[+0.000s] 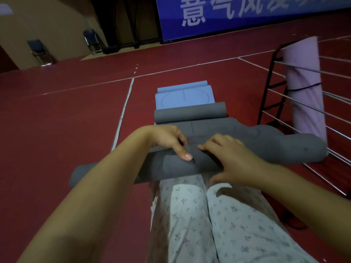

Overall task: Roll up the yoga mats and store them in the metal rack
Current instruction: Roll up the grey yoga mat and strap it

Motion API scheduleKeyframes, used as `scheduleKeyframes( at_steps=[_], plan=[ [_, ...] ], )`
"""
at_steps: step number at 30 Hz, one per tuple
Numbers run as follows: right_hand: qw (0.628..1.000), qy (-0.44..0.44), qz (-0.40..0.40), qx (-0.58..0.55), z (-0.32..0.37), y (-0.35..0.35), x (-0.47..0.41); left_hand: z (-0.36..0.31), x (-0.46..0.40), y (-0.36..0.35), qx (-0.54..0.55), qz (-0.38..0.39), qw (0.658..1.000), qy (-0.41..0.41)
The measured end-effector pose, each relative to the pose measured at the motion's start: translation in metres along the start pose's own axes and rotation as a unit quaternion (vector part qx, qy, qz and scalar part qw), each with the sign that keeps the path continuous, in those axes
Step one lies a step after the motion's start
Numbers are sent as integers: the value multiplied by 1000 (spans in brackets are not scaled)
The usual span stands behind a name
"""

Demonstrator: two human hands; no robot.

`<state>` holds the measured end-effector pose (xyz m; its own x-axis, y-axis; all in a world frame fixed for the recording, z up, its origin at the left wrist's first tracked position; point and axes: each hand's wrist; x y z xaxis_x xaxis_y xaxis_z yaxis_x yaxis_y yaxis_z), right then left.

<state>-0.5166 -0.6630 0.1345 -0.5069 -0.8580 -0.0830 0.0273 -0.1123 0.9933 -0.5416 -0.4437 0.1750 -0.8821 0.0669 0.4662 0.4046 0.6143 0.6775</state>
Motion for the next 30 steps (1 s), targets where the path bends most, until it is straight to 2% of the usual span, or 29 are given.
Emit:
scheduleKeyframes(
  at_steps=[4, 7, 11, 14, 17, 24, 27, 30],
  plan=[
    [997, -19, -76, -19, -2, -24, -6, 3, -4, 5, 3, 21, 1000, 21],
    [998, -18, -64, -23, -8, -20, -17, 7, 1, 4, -15, 13, 1000, 23],
    [1000, -3, -17, -25, -15, -8, -31, 9, 16, -5, -102, -120, 987, -31],
    [999, 14, 27, -37, -18, 3, -42, 3, 30, -19, -212, -216, 948, -101],
    [995, 20, 57, -79, -24, 10, -49, 0, 41, -36, -275, -299, 901, -155],
    [981, 14, 141, -131, -35, 25, -70, 4, 23, -61, -326, -288, 897, -82],
    [965, -10, 192, -180, -43, 25, -81, 5, 17, -53, -290, -298, 905, -92],
    [950, -29, 222, -217, -50, 22, -90, 5, 14, -41, -242, -273, 926, -98]
  ],
)
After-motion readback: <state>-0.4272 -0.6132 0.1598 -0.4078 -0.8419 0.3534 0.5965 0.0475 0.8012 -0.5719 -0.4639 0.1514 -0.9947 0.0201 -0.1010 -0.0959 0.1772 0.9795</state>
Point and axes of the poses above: each hand's wrist, its own x-axis away from the middle knuckle, its own y-axis out of the back of the hand, z = x × y, and after that the axes turned 5 degrees about x, right-handed
